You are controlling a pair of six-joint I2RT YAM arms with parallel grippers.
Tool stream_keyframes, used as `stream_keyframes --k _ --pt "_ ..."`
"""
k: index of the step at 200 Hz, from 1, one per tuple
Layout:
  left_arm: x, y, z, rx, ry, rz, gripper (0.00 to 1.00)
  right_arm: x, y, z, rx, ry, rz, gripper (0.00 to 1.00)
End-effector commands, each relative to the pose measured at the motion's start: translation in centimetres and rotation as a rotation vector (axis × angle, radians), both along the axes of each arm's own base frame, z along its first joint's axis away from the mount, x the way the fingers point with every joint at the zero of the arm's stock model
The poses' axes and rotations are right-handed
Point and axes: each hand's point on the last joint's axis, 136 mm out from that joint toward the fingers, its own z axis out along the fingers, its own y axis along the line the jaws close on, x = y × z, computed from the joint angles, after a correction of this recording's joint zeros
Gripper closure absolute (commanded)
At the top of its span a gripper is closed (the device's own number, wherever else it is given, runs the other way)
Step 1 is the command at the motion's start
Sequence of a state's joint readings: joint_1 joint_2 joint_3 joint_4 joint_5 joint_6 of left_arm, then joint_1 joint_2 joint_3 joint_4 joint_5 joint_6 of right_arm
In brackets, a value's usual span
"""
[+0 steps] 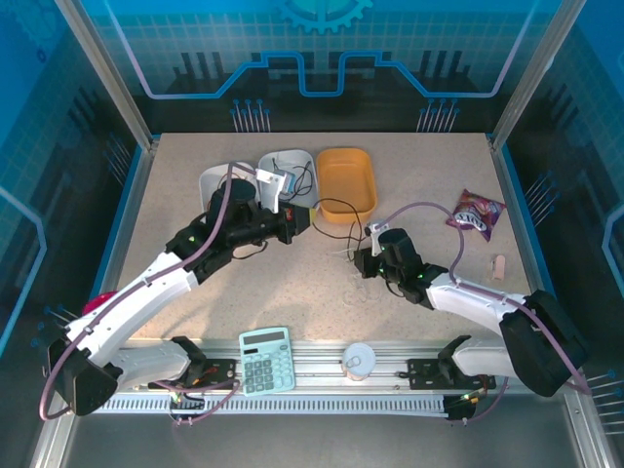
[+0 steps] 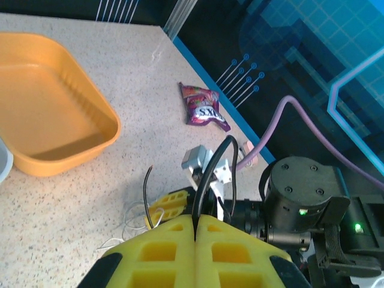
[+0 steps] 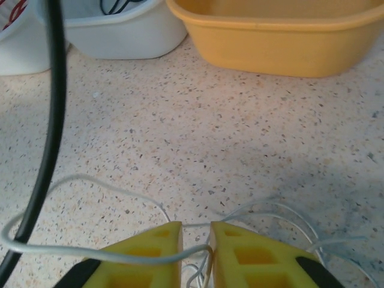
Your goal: Untangle the cables
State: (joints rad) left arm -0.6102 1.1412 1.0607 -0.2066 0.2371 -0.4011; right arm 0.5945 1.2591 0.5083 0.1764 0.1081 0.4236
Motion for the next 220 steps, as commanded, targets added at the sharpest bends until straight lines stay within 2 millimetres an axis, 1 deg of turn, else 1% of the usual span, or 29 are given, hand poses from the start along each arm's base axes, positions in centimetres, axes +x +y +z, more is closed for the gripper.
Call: stream_keyframes --k 1,29,51,77,91,118,162,193,220 --pt "-1.4 0.5 0.7 0.018 0.016 -0.072 1.00 1.0 -1.3 0.6 -0.018 -0.005 -0.084 0.83" --pt "-2.2 1.4 -0.3 0.054 0.061 -0.093 1.00 1.1 -3.0 0.3 -0.024 0.020 -0.149 0.87" --pt "-3.5 1.4 -1.0 0.062 0.100 -0.158 1.00 1.0 -4.4 0.4 -0.019 0.035 -0.198 0.89" --pt "-4.6 1.0 -2.3 0.072 0.158 -0.220 1.00 0.8 -4.5 1.7 0.013 0.010 -0.189 0.90" --pt "-5.1 0.8 -2.7 0.069 0.179 -0.248 1.00 0.7 -4.9 2.2 0.009 0.004 -0.208 0.90" --pt "-5.6 0.9 -3.2 0.087 0.193 -0.271 1.00 0.5 -6.6 2.5 -0.016 0.030 -0.280 0.90" --pt "-7.2 1.4 -2.3 0.118 0.134 -0.331 1.00 -0.2 -9.3 1.8 -0.022 0.078 -0.381 0.89" --pt "-8.0 1.8 -2.2 0.133 0.116 -0.353 1.00 -0.6 -10.0 1.4 -0.004 0.095 -0.404 0.89" --pt "-8.0 2.1 -1.6 0.125 0.074 -0.342 1.00 -0.9 -10.7 1.1 -0.016 0.114 -0.432 0.88"
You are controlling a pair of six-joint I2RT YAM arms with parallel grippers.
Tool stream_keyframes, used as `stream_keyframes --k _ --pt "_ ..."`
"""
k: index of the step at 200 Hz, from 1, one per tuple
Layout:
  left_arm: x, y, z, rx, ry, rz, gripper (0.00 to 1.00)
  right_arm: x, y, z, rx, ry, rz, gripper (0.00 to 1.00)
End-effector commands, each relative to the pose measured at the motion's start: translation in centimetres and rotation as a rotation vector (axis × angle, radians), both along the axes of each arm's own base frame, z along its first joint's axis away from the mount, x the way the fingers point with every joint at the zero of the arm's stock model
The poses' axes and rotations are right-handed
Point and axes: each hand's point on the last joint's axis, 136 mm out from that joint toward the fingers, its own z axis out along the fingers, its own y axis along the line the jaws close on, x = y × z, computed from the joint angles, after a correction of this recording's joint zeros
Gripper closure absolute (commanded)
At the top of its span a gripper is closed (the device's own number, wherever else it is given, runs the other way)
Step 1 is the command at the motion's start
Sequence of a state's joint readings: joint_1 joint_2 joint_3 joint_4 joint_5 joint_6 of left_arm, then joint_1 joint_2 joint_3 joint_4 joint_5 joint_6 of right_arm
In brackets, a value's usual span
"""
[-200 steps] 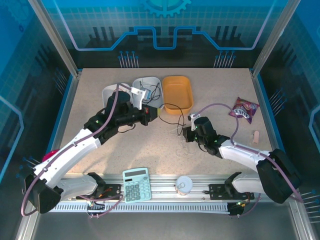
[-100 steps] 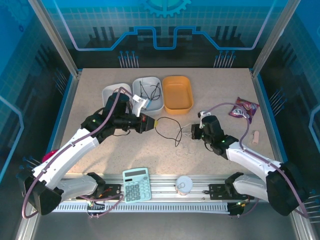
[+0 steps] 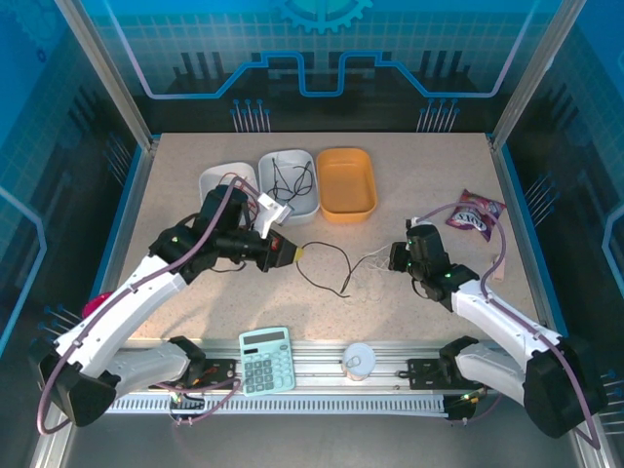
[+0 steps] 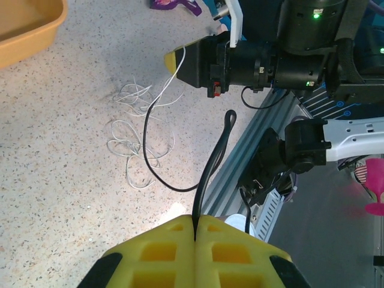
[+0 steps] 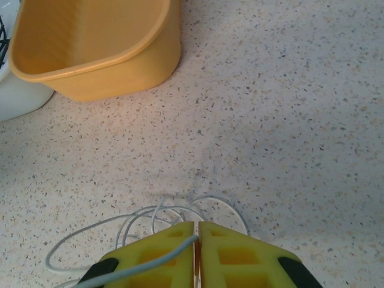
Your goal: Untangle the cables
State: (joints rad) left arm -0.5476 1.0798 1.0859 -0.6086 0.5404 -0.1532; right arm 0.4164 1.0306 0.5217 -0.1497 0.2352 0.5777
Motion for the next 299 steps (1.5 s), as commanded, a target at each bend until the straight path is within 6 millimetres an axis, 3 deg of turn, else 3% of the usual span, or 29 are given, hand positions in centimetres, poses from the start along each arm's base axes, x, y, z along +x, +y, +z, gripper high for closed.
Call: stream_keyframes --k 1,39,105,154,190,222,231,266,279,299 --pt "-0.9 0.3 2.0 -0.030 -0.066 -0.036 1.00 -0.6 -1.3 -0.6 -0.008 0.035 -0.057 0.88" --pt "-1.6 0.4 2.8 -0.052 -0.107 -0.068 1.00 -0.7 -1.1 -0.3 0.020 0.049 -0.050 0.89" --pt "1.4 -2.3 0.0 -0.093 0.039 -0.056 1.00 -0.1 4.3 3.3 0.056 0.000 0.153 0.90" --pt "1.7 -3.7 -1.0 -0.119 0.092 -0.111 1.00 0.1 6.0 3.1 0.020 0.027 0.201 0.90" --pt "0.2 -5.0 -1.8 -0.136 0.140 -0.191 1.00 1.3 6.2 2.6 -0.006 0.052 0.186 0.91" --pt "-2.4 -5.0 -2.6 -0.141 0.196 -0.278 1.00 3.1 2.4 1.4 -0.094 0.146 0.056 0.96" --pt "-2.9 -4.6 -2.7 -0.132 0.198 -0.278 1.00 3.8 0.5 0.7 -0.101 0.183 0.010 1.00" --pt "-3.8 -2.9 -1.6 -0.142 0.141 -0.242 1.00 4.9 -5.7 -2.0 -0.118 0.287 -0.126 1.00" --pt "-3.4 -2.1 -1.0 -0.134 0.098 -0.194 1.00 4.8 -6.6 -2.6 -0.102 0.307 -0.133 1.00" --pt "-1.8 -0.7 -0.3 -0.099 0.037 -0.081 1.00 4.4 -6.2 -2.4 -0.072 0.296 -0.111 1.00"
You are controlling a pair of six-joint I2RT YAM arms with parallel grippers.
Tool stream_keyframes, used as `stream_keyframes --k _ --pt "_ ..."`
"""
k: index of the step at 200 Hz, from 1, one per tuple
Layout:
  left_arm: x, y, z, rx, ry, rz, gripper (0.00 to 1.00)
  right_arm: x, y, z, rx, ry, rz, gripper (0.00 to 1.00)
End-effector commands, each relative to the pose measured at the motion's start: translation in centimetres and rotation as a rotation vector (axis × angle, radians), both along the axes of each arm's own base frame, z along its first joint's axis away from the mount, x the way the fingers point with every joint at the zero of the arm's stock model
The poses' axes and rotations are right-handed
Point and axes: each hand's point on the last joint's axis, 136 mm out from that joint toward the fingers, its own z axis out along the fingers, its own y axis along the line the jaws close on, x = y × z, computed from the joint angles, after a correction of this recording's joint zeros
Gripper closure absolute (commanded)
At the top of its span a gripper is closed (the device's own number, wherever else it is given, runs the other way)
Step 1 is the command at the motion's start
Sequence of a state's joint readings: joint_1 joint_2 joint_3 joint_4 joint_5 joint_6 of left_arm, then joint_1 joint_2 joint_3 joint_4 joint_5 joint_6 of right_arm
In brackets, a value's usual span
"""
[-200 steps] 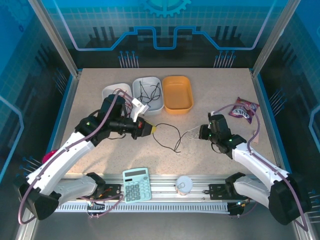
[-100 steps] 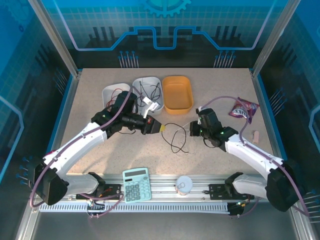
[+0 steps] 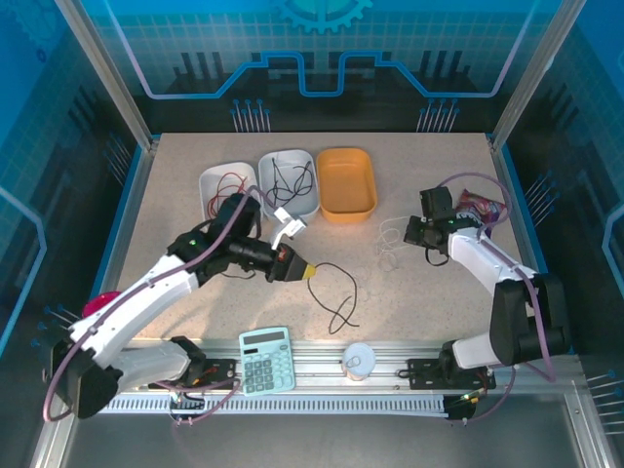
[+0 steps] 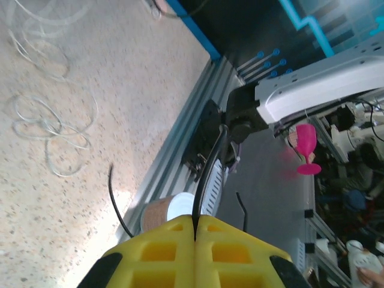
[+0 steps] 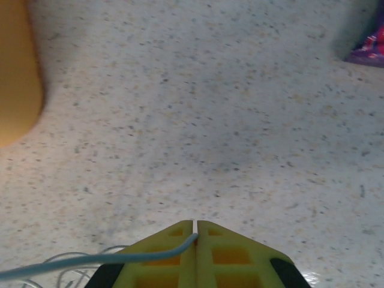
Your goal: Untangle the cables
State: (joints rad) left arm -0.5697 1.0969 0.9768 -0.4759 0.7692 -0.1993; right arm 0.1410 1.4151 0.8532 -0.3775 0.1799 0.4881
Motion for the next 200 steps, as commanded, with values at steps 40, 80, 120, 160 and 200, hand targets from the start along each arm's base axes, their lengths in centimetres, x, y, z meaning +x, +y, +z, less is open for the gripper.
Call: stream_keyframes --k 40,80,120,160,200 --pt "6.1 3.9 2.5 0.111 -0.217 0.365 1.00 -2.7 2.4 0.7 0.118 -0.012 0.093 1.00" --pt "12.6 6.4 5.4 0.173 -0.399 0.648 1.00 -4.8 3.8 2.0 0.138 -0.062 0.142 0.98" --pt "18.5 7.2 7.2 0.220 -0.484 0.763 1.00 -6.5 4.1 2.8 0.143 -0.091 0.147 0.97" --pt "23.5 8.7 6.4 0.334 -0.496 0.845 1.00 -7.2 4.1 2.9 0.147 -0.094 0.142 0.97" --pt "26.6 10.2 3.9 0.473 -0.486 0.903 1.00 -7.1 4.2 2.8 0.141 -0.093 0.140 0.97"
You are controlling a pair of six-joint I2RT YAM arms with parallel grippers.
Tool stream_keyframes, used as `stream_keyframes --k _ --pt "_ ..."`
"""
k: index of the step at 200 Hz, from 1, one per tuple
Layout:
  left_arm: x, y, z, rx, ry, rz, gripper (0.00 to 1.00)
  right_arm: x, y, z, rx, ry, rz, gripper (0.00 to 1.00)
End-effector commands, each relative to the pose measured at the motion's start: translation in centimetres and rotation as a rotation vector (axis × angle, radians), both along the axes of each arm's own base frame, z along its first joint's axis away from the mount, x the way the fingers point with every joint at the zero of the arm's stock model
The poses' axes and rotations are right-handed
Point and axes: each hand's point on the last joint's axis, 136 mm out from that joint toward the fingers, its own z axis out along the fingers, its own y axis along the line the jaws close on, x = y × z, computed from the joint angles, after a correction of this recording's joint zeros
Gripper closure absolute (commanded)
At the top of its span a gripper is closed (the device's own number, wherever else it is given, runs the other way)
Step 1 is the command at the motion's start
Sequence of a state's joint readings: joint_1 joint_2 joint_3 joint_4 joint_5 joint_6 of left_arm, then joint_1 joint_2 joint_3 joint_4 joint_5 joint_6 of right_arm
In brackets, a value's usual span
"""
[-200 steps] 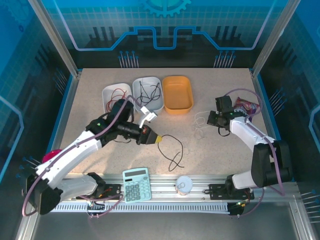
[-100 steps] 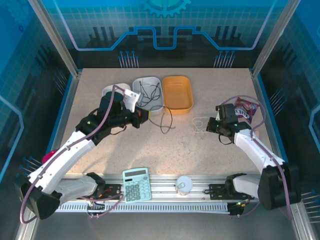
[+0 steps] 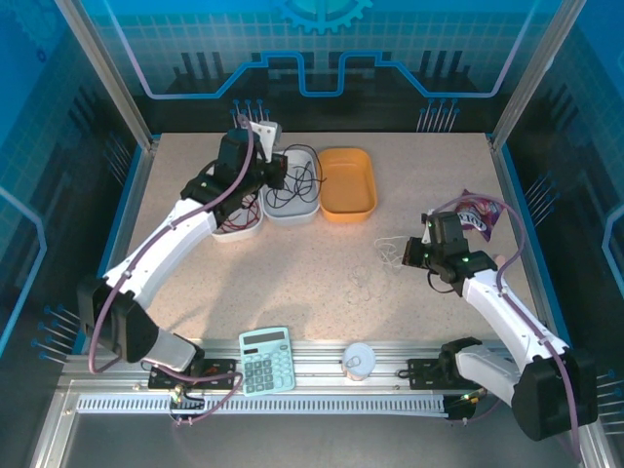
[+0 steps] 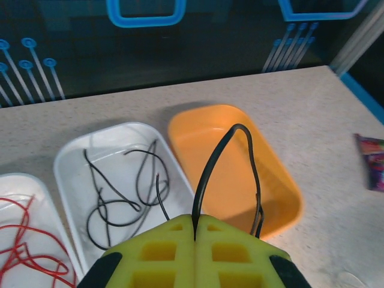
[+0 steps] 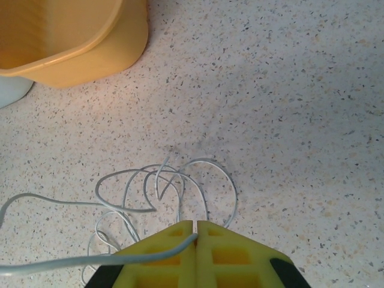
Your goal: Untangle the cables
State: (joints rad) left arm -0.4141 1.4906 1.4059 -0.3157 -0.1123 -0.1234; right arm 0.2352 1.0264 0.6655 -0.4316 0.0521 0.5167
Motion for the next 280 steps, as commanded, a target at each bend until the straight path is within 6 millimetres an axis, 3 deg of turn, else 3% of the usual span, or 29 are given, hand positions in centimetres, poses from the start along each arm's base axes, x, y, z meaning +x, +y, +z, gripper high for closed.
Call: stream_keyframes --k 1,77,139,218,280 --pt "1.7 1.7 -0.2 0.083 -0.010 0.071 1.00 -0.7 0.1 -0.7 -0.007 0.027 -0.003 0.97" --pt "4.4 3.8 -5.0 0.144 0.103 0.157 1.00 -0.5 0.6 -0.7 -0.019 0.037 0.004 0.96" --pt "5.8 3.9 -9.5 0.175 0.196 0.175 1.00 -0.1 0.8 -0.5 -0.026 0.039 0.007 0.96" --pt "8.3 4.1 -13.5 0.210 0.240 0.190 1.00 -0.3 0.8 -1.1 -0.043 0.060 0.005 0.96" --pt "9.5 4.1 -15.3 0.221 0.266 0.210 1.00 -0.2 1.0 -1.2 -0.042 0.063 0.009 0.95"
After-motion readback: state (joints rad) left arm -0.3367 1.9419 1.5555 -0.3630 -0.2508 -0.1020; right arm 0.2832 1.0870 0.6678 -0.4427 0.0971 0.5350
